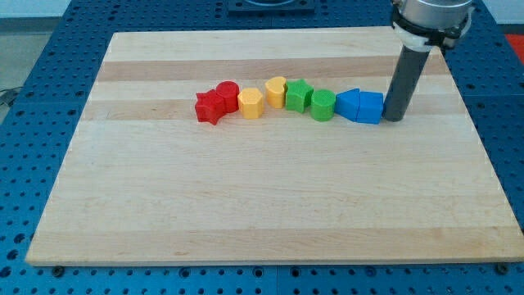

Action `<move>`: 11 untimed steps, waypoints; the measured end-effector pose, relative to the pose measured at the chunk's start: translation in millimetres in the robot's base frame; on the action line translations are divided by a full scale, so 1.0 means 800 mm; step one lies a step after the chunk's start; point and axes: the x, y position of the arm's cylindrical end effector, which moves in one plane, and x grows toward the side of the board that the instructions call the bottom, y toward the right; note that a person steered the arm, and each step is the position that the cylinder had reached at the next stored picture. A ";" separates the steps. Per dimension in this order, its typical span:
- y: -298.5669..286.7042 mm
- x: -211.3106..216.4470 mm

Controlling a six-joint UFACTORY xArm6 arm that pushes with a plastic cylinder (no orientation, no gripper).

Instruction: Slightly push the yellow blocks upwards

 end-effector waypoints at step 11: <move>-0.300 0.132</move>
